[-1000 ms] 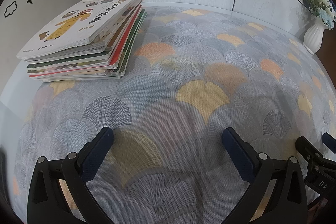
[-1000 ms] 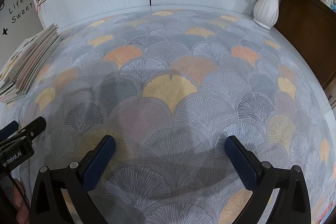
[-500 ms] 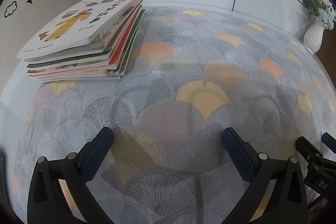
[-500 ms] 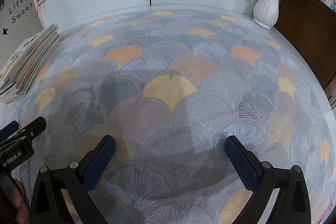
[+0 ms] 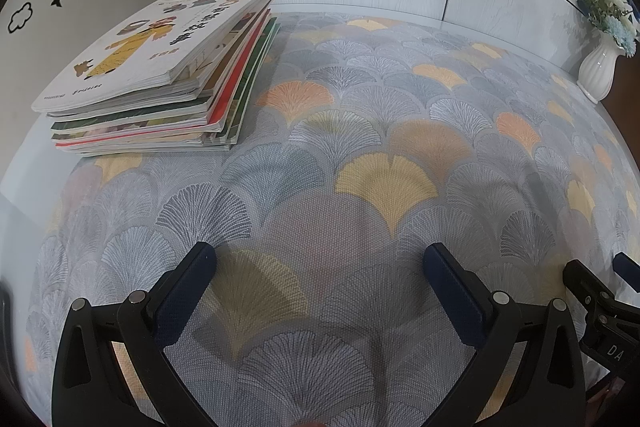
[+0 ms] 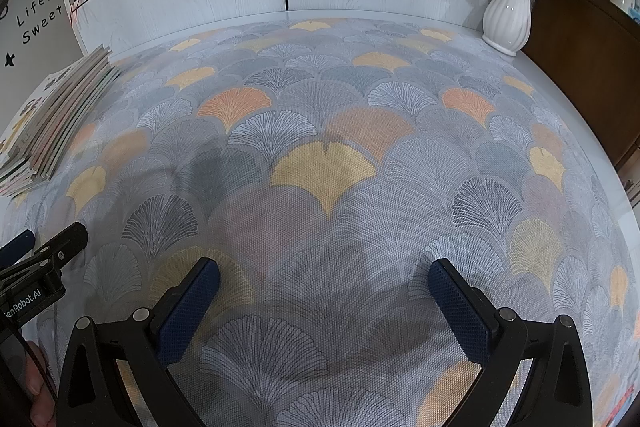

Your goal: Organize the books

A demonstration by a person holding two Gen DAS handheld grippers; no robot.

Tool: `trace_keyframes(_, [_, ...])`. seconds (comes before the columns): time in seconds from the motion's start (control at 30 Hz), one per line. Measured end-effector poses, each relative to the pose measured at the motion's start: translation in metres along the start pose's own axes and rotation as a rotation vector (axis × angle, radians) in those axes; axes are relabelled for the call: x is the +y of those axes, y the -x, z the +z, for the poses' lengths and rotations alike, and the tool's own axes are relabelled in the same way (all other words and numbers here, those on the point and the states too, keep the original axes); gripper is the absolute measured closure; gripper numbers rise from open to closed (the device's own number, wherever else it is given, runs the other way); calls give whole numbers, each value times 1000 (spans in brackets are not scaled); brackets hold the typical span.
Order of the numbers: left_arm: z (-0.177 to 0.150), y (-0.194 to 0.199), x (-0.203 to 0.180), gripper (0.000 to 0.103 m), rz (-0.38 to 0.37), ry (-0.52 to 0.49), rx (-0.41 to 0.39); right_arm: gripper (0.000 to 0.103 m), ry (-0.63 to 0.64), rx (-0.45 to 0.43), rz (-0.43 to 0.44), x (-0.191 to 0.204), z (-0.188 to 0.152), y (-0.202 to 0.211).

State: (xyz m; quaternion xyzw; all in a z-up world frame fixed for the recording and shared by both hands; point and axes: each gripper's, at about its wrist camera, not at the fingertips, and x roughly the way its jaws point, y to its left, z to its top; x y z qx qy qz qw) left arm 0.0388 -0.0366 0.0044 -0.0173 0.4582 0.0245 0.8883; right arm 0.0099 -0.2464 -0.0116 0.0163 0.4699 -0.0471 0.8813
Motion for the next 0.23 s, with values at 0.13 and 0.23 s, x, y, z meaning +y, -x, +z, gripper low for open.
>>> trace_keyframes(0.13, [-1, 1, 0, 0, 0, 0, -3, 0, 0, 0, 0, 0, 0, 0])
trace_keyframes(0.23, [-1, 1, -1, 0, -1, 1, -3, 0, 0, 0, 0, 0, 0, 0])
